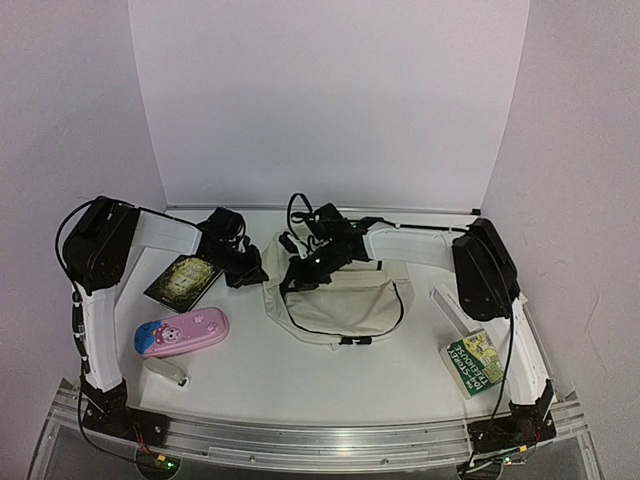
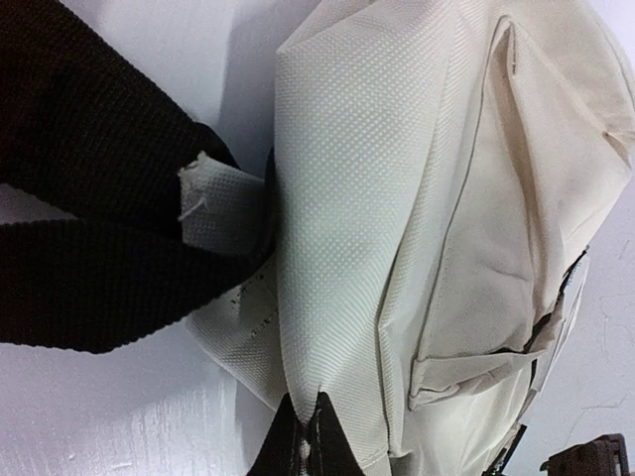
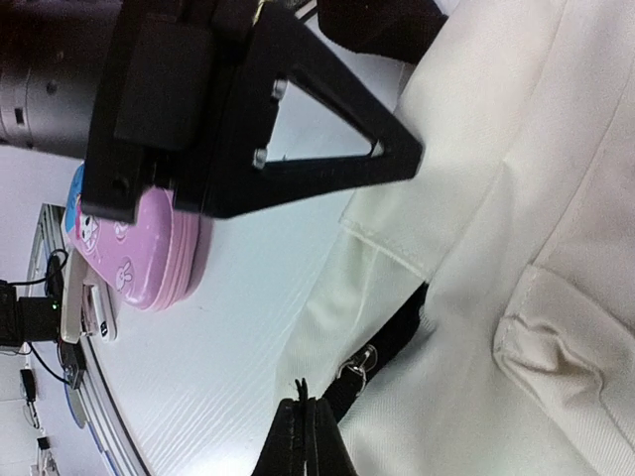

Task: Pack the student bag
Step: Unzip the student bag at the center of the board.

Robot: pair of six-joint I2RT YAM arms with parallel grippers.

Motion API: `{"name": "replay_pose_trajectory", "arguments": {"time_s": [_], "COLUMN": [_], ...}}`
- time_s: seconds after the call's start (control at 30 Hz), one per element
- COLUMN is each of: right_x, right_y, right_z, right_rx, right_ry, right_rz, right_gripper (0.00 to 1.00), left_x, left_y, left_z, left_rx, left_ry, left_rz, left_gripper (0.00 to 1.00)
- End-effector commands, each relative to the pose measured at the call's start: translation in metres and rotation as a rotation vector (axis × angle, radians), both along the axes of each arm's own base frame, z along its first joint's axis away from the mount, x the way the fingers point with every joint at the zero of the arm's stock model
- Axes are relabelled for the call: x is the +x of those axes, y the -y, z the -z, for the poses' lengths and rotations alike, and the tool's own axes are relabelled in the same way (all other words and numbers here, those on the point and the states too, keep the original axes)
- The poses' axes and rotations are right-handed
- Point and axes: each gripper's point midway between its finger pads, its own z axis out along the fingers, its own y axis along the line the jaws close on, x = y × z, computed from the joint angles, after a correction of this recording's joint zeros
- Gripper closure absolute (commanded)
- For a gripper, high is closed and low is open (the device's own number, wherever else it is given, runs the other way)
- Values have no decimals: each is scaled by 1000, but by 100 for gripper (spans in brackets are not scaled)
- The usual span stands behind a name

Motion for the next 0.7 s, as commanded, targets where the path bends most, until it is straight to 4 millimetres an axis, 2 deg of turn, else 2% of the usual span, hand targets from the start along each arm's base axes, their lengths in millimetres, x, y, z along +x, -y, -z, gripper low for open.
{"name": "replay_pose_trajectory", "arguments": {"time_s": [0.0,0.2,0.47,0.57,0.67], "right_x": [-21,-48,-94,-102,-97], "right_y": [7,24,43,50,52], "right_z": [-37,-36,-36,-36,-44], "right_rx": [57,54,56,51,50], "right_ry": [-10,-67,-147,-153,-111], "right_rz": [-42,-84,-155,-164,-155], "right_gripper": [100,100,100,100,100], "left_x": [21,30,44,50,52], "left_y": [-7,-14,-37,-45,-47], "left_z": [-9,-8,-10,-16,-23], "left_rx": [14,8,7,15,24], "left_ry": [42,40,37,47,60], "left_rz": [-28,-38,-66,-71,-61], "left_gripper": [100,100,100,100,100]}}
